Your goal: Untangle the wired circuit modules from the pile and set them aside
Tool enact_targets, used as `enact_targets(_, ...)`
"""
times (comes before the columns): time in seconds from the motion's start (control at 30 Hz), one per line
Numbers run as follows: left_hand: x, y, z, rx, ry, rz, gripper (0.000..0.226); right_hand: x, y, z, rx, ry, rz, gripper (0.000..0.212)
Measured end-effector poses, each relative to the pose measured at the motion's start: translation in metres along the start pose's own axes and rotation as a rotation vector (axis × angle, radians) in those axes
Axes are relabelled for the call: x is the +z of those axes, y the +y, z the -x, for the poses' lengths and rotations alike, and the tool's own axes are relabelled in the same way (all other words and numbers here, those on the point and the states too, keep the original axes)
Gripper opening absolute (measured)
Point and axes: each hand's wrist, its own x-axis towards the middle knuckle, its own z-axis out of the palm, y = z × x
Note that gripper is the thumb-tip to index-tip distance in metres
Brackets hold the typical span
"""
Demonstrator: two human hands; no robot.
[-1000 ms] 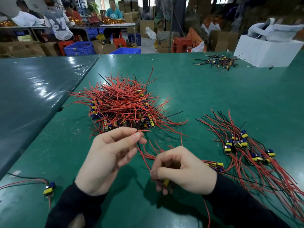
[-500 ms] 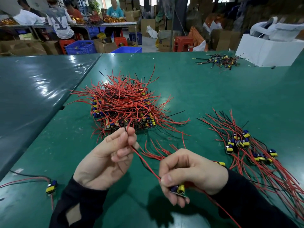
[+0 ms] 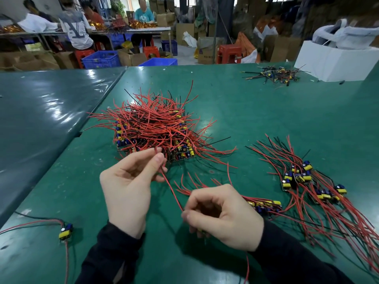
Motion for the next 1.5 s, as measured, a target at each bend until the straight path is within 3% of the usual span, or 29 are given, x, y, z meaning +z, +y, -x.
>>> enact_targets(0.17,0.0,0.004,0.001,0.004,0.076,0.057,0.01,0.001,-0.002,0.001,-0.043,0.01,-0.009,0.018)
enact_targets(0.4,-0.005,0.011,-0.006,-0.308,0.098,0.274,0.009,-0.001,-0.003,0.001,-0.029,-0.004,-0.107,0.018)
enact_targets(0.6,-0.005,0.008,-0.001,-0.216,0.199,0.246,0.014,0.002,0.0,0.001,-0.078,0.057,0.005,0.016)
enact_targets(0.7,0.002,0.006,0.004,-0.252,0.128,0.312,0.006,0.001,0.002,0.0,-0.071,0.123,-0.013,0.014)
enact_targets(0.87,0.012,0.003,0.014,-0.37,-0.138,0.272,0.035,-0.001,0.005,-0.003,-0.085,0.263,-0.012,0.016)
enact_targets(1.0,0.014,0.0,0.021,-0.379,-0.321,0.115,0.026,-0.006,0.003,-0.005,-0.105,0.379,-0.032,0.014)
enact_targets(1.2,0.009,0.004,0.016,-0.684,-0.507,0.241,0.027,-0.008,-0.002,-0.004,-0.077,0.24,-0.178,0.018)
enact_targets(1.4,0.008,0.006,0.011,-0.573,-0.299,0.271,0.008,-0.007,-0.005,-0.004,-0.014,0.178,-0.172,0.015)
enact_targets(1.5,0.002,0.009,0.006,-0.554,-0.281,0.283,0.01,-0.003,-0.005,-0.002,-0.022,0.133,-0.136,0.015)
